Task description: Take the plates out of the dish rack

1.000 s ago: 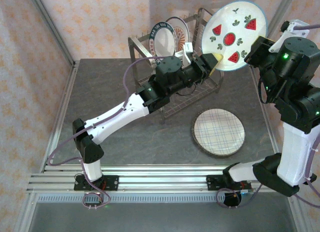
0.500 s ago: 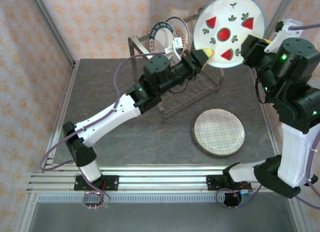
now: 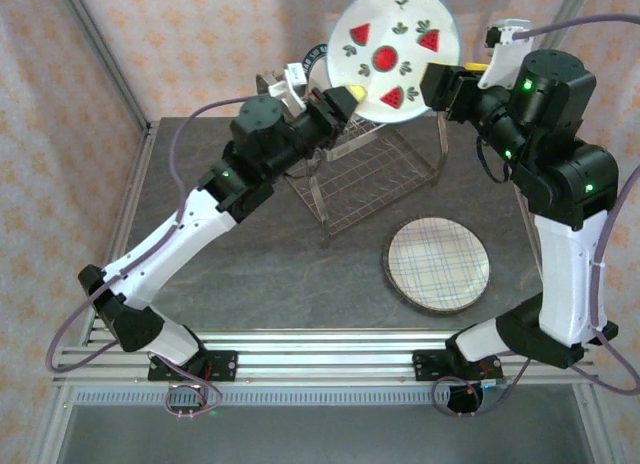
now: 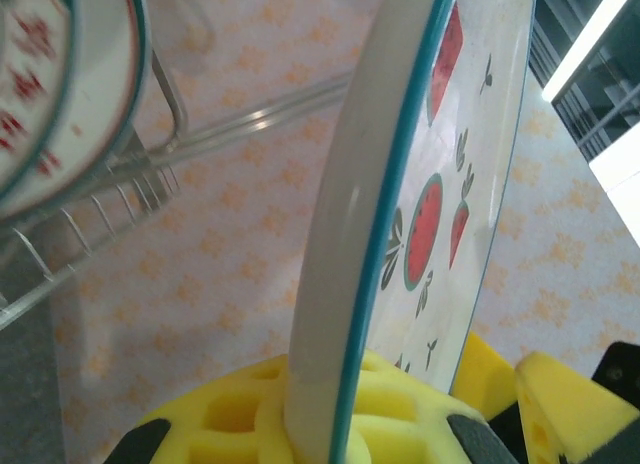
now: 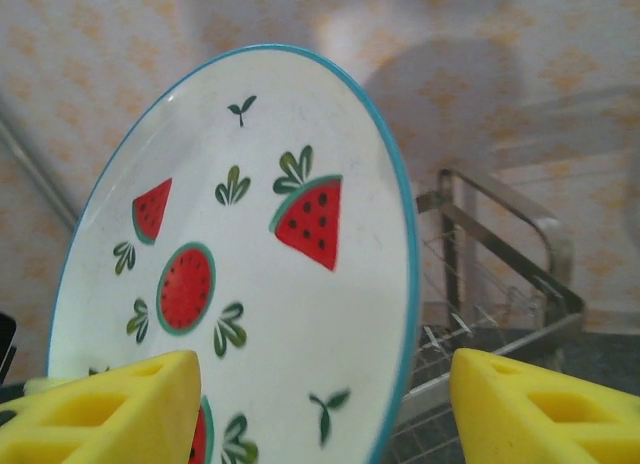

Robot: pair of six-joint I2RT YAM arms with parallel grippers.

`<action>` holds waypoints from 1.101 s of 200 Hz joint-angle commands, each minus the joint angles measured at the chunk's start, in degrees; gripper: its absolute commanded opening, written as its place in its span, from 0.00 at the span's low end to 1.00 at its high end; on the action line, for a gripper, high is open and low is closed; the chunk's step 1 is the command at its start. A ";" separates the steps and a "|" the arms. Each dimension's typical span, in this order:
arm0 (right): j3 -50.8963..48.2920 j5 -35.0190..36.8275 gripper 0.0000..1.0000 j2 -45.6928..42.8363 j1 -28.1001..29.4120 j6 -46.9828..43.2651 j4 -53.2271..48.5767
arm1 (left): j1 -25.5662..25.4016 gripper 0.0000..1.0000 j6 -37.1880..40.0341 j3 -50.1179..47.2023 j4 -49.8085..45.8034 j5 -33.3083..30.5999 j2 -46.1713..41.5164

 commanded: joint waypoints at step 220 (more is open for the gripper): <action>-15.72 -27.41 0.69 4.12 15.09 -26.69 21.12 | 27.77 0.00 -0.62 -35.62 -19.02 -13.75 -41.93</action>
